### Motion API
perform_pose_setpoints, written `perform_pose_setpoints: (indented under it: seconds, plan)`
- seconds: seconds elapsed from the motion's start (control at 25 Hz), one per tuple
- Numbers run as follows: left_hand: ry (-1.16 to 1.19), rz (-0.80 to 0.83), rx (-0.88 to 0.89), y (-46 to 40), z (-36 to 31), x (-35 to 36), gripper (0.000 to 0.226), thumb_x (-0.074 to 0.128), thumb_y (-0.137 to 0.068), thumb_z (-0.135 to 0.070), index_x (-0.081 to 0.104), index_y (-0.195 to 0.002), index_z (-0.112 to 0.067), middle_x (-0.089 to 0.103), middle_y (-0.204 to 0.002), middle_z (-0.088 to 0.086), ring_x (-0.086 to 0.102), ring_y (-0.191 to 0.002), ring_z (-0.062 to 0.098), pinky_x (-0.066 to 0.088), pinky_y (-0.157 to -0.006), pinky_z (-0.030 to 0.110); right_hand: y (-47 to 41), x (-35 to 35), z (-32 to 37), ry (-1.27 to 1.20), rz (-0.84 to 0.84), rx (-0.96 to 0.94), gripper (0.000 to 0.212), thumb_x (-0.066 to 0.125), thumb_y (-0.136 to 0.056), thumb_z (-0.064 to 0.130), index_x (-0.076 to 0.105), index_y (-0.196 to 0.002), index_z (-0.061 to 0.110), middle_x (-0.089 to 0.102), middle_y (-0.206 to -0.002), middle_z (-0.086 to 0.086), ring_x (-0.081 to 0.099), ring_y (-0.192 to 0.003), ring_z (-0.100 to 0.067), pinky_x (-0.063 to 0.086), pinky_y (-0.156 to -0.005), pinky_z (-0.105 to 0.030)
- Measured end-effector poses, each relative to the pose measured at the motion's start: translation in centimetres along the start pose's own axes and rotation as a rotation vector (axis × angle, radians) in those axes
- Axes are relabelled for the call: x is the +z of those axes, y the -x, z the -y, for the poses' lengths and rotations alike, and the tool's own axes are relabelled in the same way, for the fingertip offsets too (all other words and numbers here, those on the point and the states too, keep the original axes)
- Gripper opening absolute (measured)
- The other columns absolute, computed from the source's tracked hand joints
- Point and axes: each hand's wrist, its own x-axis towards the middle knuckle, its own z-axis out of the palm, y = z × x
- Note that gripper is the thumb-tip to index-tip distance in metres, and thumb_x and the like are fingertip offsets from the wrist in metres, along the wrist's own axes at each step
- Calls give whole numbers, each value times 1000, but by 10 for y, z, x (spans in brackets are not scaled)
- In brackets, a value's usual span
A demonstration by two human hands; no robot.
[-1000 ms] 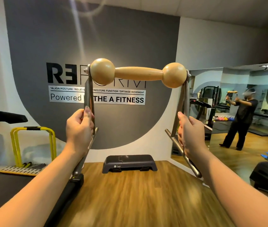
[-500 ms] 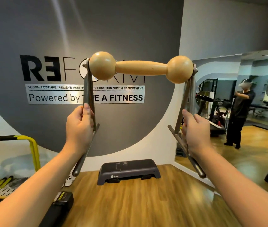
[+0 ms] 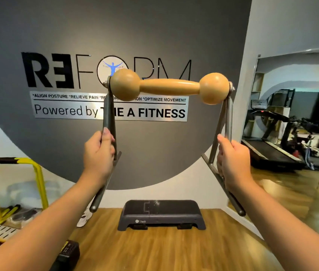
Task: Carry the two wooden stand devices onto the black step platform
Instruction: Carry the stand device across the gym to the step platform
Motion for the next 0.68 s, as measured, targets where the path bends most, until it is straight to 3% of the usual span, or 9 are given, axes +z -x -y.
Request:
perform_pose_setpoints:
  seconds: [0.08,0.44,0.68]
  plan:
    - [-7,-21,-17,-26,18,23,43,37,-109,-40,52,-83,-10,40,-59,6,35,-44,11,30,-39,24,-41,12,-20,14,14,-4,49,63,-87,57,52,-53,24,41,-56,-1,38,-53,-17,30,-53,-34]
    - [-10,-70,-66,-151,159,91,47,36,-108,-47,45,-75,-14,38,-58,4,34,-41,9,29,-36,22,-195,98,-149,9,49,-21,44,63,-87,56,48,-63,22,36,-58,0,34,-58,-23,27,-54,-35]
    - [-60,-51,-111,-269,277,111,47,35,-108,-46,46,-76,-14,38,-60,6,35,-42,7,30,-37,21,-290,191,-239,46,56,28,54,63,-86,58,56,-75,5,40,-68,-9,36,-63,-27,31,-59,-39]
